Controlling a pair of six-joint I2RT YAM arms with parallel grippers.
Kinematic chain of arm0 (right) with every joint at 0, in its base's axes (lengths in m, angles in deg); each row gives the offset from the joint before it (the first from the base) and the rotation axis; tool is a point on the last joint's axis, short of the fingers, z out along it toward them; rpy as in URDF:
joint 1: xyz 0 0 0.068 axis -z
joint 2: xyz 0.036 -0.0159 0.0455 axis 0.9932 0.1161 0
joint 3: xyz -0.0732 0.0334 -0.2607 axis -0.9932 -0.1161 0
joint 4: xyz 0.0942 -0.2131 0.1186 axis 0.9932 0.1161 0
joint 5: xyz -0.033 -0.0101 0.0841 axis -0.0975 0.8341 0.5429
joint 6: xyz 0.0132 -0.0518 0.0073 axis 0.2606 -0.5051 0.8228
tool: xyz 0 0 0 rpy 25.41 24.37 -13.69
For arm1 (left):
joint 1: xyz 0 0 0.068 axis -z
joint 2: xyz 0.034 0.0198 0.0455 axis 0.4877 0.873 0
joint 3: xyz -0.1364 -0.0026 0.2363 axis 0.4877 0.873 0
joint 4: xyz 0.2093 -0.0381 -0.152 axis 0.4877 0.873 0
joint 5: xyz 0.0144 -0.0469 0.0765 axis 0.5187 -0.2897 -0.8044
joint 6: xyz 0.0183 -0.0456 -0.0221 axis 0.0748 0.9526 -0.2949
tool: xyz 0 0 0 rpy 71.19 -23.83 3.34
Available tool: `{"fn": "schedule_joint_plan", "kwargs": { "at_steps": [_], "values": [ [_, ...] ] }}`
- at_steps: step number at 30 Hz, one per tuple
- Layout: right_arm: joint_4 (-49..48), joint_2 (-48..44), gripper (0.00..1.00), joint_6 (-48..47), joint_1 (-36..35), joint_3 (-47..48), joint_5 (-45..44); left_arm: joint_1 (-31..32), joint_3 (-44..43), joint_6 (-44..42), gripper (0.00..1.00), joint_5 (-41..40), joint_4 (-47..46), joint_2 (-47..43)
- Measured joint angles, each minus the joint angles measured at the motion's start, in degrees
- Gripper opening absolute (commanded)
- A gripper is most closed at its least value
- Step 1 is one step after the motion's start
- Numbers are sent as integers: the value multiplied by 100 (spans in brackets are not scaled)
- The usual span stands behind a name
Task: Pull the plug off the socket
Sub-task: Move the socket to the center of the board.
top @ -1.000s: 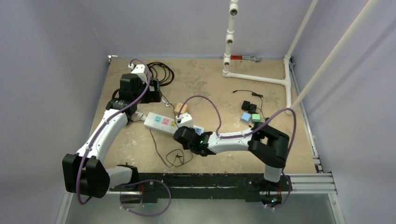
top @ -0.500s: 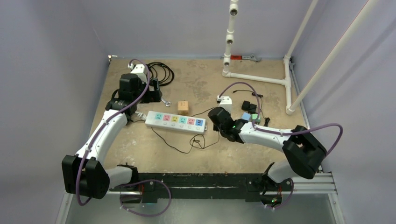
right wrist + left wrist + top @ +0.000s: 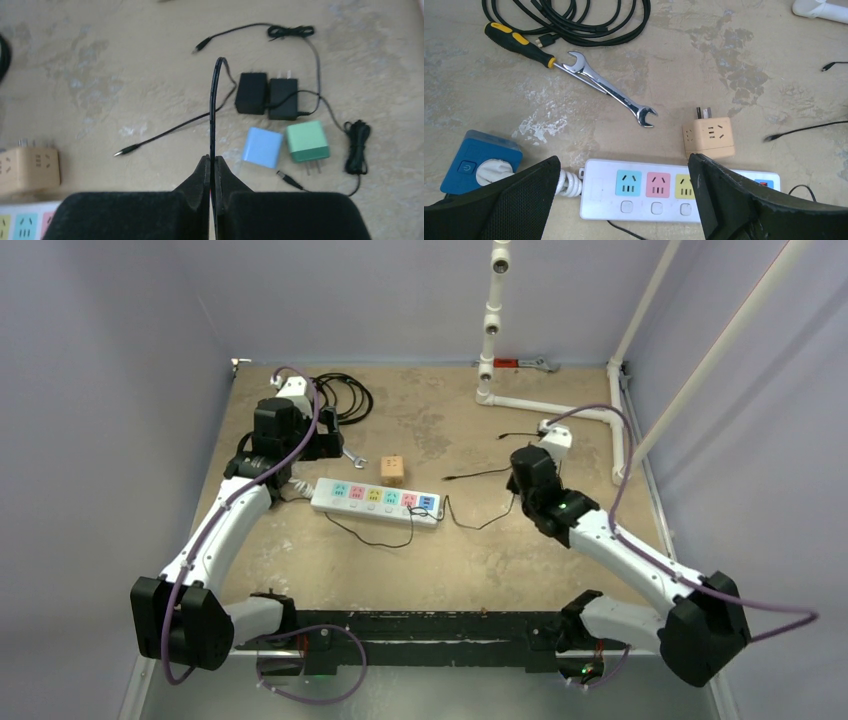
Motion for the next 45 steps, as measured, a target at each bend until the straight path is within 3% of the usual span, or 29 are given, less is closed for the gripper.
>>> {"fn": "schedule_joint_plan", "kwargs": {
  "at_steps": [5, 11, 13, 16, 19, 21, 30, 38, 45],
  "values": [
    [31, -664, 0, -302, 643, -2, -153, 0, 0, 0, 99, -76, 0, 0],
    [179, -699, 1, -669, 990, 212, -529, 0, 0, 0, 99, -227, 2, 0],
    [164, -702, 18, -817, 1045, 251, -518, 0, 0, 0, 99, -317, 2, -4],
    [92, -695, 63, -1071, 1051, 254, -20, 0, 2, -2, 99, -420, 2, -24],
    [-116, -704, 83, -1414, 1036, 205, 728, -2, 2, -2, 99, -439, 2, -28],
    [-350, -758, 88, -1657, 975, 74, 1305, 0, 2, -2, 99, -435, 2, -26],
    [-962, -717, 94, -2599, -575, -55, 2472, 0, 2, 0, 99, -343, 2, -26],
    [-1698, 990, 93, -3176, -1729, 525, 3045, -4, 22, 13, 99, -341, 0, -26],
    [-2315, 2389, 95, -3574, -1923, 1237, 3526, -302, 33, 109, 99, -719, 2, -262]
  ]
}}
